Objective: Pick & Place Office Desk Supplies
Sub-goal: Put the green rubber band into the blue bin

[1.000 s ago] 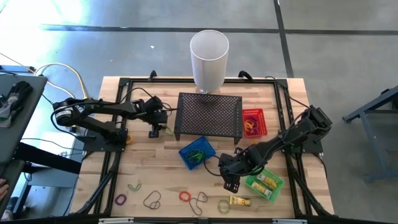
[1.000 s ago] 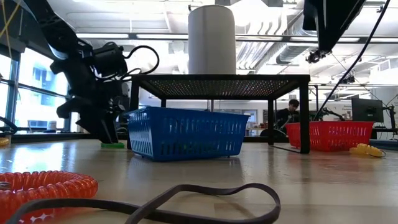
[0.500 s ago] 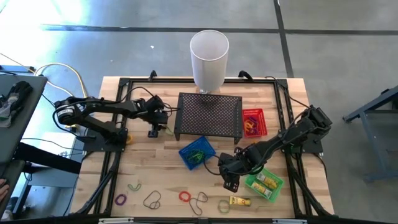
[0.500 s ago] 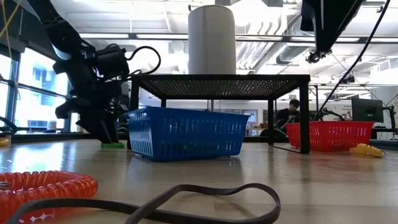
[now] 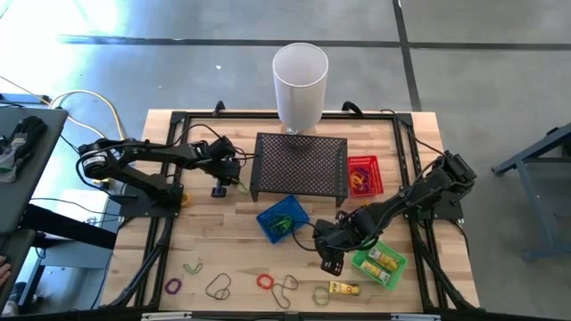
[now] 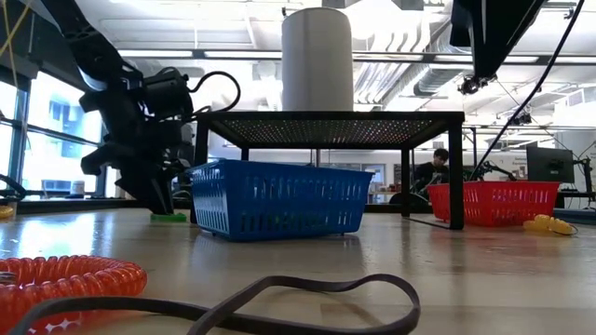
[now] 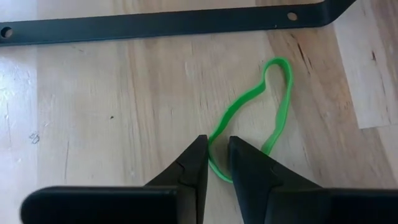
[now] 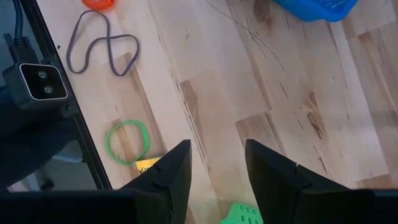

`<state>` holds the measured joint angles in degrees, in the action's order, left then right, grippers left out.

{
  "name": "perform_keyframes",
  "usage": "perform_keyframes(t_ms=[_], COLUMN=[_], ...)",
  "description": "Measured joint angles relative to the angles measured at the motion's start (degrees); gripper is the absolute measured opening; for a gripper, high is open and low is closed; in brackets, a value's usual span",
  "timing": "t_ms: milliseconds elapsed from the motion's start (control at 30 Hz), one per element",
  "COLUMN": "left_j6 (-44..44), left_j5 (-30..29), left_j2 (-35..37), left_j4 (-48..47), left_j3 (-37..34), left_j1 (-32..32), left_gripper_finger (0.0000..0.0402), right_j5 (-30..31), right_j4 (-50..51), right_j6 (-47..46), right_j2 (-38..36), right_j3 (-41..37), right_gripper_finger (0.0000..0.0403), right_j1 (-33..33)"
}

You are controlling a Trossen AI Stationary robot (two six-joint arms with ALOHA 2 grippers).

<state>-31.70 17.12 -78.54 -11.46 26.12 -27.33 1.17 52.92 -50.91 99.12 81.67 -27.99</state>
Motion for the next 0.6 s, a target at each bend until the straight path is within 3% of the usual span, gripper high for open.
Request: perform_keyframes(t_ms=[600], left_j6=[8.21], left_j5=[-1.5], left_j2=[0.0], left_j4=[2.48], left_j3=[-0.12], left_j1=[0.11], left_gripper_finger=[0.0077], right_j5=[0.39], right_j4=[0.38], right_j6=[1.25], right_j2=[-0.01], right_j3=[0.0], right_gripper_finger=[0.0139], right_j1=[0.0])
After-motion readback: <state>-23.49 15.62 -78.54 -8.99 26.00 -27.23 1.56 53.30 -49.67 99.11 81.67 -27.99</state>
